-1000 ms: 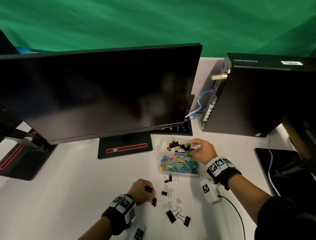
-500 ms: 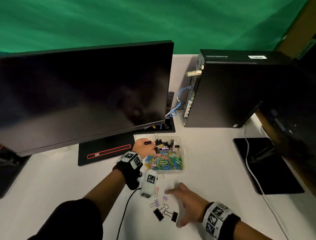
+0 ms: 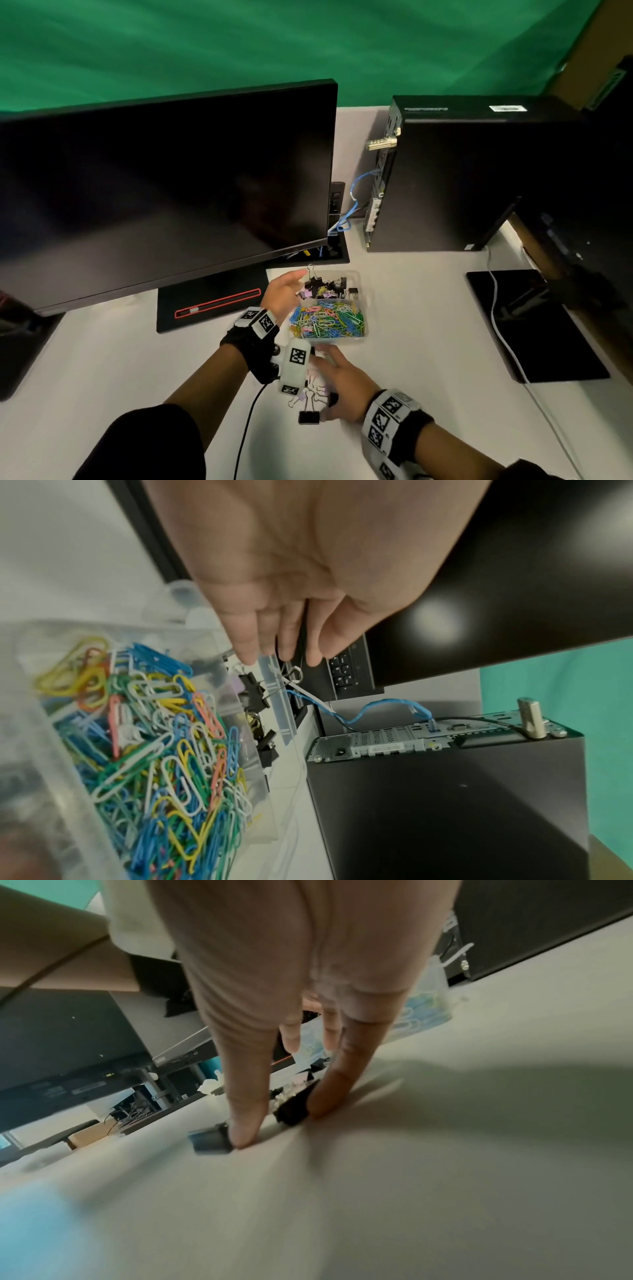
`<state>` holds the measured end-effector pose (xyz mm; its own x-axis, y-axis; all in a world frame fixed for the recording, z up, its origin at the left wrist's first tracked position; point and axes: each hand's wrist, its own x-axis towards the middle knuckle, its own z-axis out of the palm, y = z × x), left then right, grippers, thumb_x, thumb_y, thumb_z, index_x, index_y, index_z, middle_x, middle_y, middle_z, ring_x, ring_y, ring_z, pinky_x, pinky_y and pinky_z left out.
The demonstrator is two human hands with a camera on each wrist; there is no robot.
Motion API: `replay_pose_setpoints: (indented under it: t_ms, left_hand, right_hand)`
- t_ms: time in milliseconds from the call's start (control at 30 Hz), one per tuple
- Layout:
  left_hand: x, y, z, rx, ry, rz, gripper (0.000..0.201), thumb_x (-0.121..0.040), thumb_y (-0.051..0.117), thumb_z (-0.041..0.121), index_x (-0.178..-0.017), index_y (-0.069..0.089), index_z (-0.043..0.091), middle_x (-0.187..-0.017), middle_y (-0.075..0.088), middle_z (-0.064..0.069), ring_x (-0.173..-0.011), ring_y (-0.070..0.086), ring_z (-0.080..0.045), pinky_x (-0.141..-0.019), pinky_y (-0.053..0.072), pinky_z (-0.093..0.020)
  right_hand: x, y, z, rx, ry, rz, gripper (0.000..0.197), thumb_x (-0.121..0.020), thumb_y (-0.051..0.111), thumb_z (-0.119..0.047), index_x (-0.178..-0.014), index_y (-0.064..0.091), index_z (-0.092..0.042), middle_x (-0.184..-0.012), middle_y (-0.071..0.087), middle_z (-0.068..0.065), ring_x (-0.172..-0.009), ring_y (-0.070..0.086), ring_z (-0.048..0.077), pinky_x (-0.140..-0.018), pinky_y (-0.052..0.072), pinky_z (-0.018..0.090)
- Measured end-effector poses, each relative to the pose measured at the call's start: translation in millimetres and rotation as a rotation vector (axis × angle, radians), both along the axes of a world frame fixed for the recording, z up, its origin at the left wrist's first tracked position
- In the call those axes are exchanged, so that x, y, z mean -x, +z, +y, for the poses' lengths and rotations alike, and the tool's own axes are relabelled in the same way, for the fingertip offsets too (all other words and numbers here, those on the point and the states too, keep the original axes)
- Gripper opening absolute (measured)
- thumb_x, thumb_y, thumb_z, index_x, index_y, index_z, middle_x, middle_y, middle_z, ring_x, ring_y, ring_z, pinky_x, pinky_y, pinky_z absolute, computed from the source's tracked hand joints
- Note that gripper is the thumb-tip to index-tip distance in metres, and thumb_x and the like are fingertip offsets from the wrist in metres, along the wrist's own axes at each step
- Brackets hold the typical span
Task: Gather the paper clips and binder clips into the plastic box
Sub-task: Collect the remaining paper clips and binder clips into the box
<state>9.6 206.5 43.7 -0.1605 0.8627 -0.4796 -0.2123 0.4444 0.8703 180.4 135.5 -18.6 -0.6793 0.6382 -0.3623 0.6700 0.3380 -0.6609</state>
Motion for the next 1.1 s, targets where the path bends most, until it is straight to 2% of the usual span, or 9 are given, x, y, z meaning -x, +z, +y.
replay_pose_setpoints:
  t_ms: [67, 167, 267, 367, 500, 633, 767, 867, 1100]
  left_hand:
    - [8.2, -4.0, -10.5, -0.043, -0.037, 0.075, 0.033, -0.093, 0.037, -0.008, -0.117, 0.057, 0.0, -0.106, 0.057, -0.004, -0.093, 0.056, -0.011, -0.072, 0.052, -0.018]
    - [18.9, -9.7, -32.4, -0.115, -0.185, 0.238, 0.028, -0.087, 0.044, -0.011, -0.091, 0.064, 0.01, -0.087, 0.06, -0.004, -0.073, 0.056, -0.014, -0.061, 0.049, -0.02]
    - [25.1, -18.8, -58.7, -0.144, -0.421, 0.563, 0.027, -0.085, 0.057, 0.002, -0.074, 0.061, 0.027, -0.076, 0.059, 0.008, -0.06, 0.055, 0.004, -0.056, 0.042, -0.008]
    - [26.5, -27.2, -85.0, -0.034, -0.704, 0.807, 0.017, -0.077, 0.071, 0.026, -0.087, 0.057, 0.031, -0.083, 0.056, 0.011, -0.065, 0.054, 0.007, -0.066, 0.04, -0.009]
    - [23.1, -43.9, -109.7, 0.137, -0.825, 0.893, 0.102, -0.054, 0.082, 0.049, -0.136, 0.026, 0.027, -0.119, 0.038, 0.001, -0.109, 0.048, -0.015, -0.098, 0.043, -0.031]
    - [10.4, -57.1, -119.9, 0.057, -0.836, 0.995, 0.123, -0.047, 0.085, 0.049, -0.143, 0.012, 0.021, -0.129, 0.027, -0.004, -0.118, 0.043, -0.023, -0.103, 0.041, -0.035]
    - [1.6, -68.0, -117.3, -0.039, -0.801, 1.005, 0.102, -0.048, 0.08, 0.053, -0.133, 0.033, 0.02, -0.117, 0.031, -0.004, -0.107, 0.046, -0.024, -0.097, 0.045, -0.036]
    - [-2.5, -70.0, -118.8, -0.092, -0.803, 0.977, 0.071, -0.057, 0.072, 0.047, -0.117, 0.046, 0.019, -0.105, 0.029, 0.002, -0.098, 0.047, -0.023, -0.087, 0.045, -0.029]
    - [-10.2, -71.0, -121.1, -0.047, -0.866, 1.086, 0.042, -0.069, 0.067, 0.028, -0.104, 0.049, 0.014, -0.103, 0.026, 0.002, -0.088, 0.039, -0.02, -0.076, 0.043, -0.029]
  right_hand:
    - [7.1, 3.9, 3.8, -0.025, 0.065, -0.049, 0.101, -0.063, 0.08, -0.03, -0.143, 0.018, -0.025, -0.152, 0.007, 0.001, -0.124, 0.045, 0.025, -0.101, 0.039, 0.029]
    - [16.3, 0.5, 6.9, -0.068, 0.121, -0.105, 0.107, -0.057, 0.082, -0.031, -0.142, 0.018, -0.027, -0.151, 0.006, -0.001, -0.12, 0.047, 0.025, -0.1, 0.043, 0.033]
    - [20.3, -1.5, 8.3, -0.073, 0.119, -0.105, 0.098, -0.058, 0.083, -0.031, -0.139, 0.029, -0.023, -0.139, 0.022, 0.0, -0.116, 0.048, 0.024, -0.098, 0.045, 0.034]
    - [14.4, 2.1, 9.7, -0.064, 0.093, -0.062, 0.091, -0.059, 0.082, -0.03, -0.135, 0.033, -0.025, -0.127, 0.03, 0.0, -0.107, 0.05, 0.022, -0.094, 0.047, 0.035]
    - [-1.4, 1.0, 11.9, -0.053, 0.051, -0.142, 0.113, -0.053, 0.083, -0.038, -0.142, 0.015, -0.026, -0.139, 0.019, 0.001, -0.124, 0.039, 0.021, -0.103, 0.04, 0.032]
    - [-1.4, -1.4, 10.8, -0.047, 0.043, -0.148, 0.117, -0.05, 0.086, -0.036, -0.143, 0.016, -0.021, -0.133, 0.021, 0.003, -0.122, 0.039, 0.021, -0.104, 0.038, 0.027]
    - [5.7, -2.4, 7.3, 0.007, 0.008, -0.036, 0.09, -0.052, 0.086, -0.026, -0.13, 0.042, -0.021, -0.111, 0.031, -0.001, -0.1, 0.048, 0.018, -0.085, 0.043, 0.021]
    - [6.4, -3.9, 4.6, 0.028, 0.006, -0.036, 0.068, -0.06, 0.083, -0.024, -0.12, 0.051, -0.019, -0.106, 0.033, -0.003, -0.096, 0.049, 0.018, -0.082, 0.042, 0.021]
    - [3.4, -5.5, -3.1, -0.034, 0.014, -0.085, 0.029, -0.068, 0.069, -0.018, -0.095, 0.059, -0.015, -0.093, 0.037, -0.003, -0.077, 0.044, 0.014, -0.067, 0.038, 0.021]
